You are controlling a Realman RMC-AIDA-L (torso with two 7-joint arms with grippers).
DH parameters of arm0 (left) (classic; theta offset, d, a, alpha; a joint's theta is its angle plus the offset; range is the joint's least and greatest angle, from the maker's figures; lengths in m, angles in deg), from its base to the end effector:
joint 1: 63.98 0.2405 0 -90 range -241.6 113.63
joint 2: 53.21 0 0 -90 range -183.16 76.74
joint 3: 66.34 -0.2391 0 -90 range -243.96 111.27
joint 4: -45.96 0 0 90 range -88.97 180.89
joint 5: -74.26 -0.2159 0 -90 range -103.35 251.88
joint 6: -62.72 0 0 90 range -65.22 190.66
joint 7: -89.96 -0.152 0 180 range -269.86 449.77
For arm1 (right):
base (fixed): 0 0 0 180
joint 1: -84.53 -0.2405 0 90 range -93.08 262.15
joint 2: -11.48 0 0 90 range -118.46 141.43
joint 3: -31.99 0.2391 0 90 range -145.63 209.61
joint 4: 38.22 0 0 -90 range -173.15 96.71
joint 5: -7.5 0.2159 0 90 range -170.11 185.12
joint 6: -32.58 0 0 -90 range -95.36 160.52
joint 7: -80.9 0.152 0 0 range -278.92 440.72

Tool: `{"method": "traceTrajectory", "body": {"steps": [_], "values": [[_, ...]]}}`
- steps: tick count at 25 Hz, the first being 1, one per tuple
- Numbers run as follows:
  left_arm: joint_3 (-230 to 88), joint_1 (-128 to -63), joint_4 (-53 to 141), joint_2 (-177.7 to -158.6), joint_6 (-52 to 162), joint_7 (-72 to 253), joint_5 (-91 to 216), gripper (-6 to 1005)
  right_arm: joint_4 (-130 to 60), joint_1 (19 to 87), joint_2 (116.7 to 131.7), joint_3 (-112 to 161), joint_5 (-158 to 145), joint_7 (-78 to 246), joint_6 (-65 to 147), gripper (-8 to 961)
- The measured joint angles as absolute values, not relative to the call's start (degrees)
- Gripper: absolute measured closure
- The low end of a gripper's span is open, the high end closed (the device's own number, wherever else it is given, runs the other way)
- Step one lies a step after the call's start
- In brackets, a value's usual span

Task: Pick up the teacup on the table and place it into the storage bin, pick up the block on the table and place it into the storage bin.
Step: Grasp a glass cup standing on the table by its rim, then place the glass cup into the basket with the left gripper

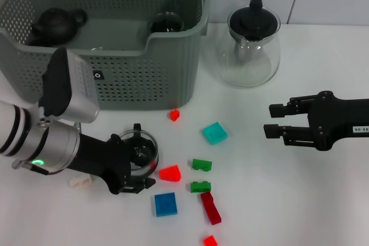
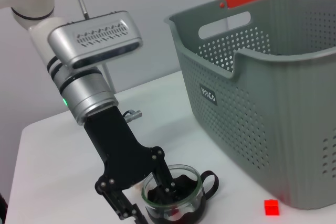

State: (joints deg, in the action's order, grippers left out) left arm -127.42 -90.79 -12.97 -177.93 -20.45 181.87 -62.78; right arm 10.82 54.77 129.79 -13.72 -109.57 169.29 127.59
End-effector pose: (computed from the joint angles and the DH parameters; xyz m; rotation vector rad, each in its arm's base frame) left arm -0.2438 0.3196 -0.0353 -2.9507 -0.4239 0.1080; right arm 0.2302 0.3290 0.0208 -2.8697 0.5739 0.5565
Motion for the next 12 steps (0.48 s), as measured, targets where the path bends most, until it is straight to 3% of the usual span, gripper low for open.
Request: {"method": "traceTrajectory", "body": {"steps": [4, 9, 12], "values": [[-127.8, -91.0, -13.5, -177.78, -19.8, 184.4, -63.4, 522, 10.7, 54.7, 129.78, -13.4, -109.6, 169.2, 127.6, 433], [-127.9, -91.0, -14.1, -177.75, -20.6, 184.5, -63.5, 646, 10.0, 54.4, 129.67, -13.3, -109.6, 168.9, 127.6, 433], [-127.4, -91.0, -15.0, -177.68, -22.8, 184.4, -63.2, 863, 9.8, 54.3, 129.64, -13.3, -109.6, 168.8, 127.6, 434]]}}
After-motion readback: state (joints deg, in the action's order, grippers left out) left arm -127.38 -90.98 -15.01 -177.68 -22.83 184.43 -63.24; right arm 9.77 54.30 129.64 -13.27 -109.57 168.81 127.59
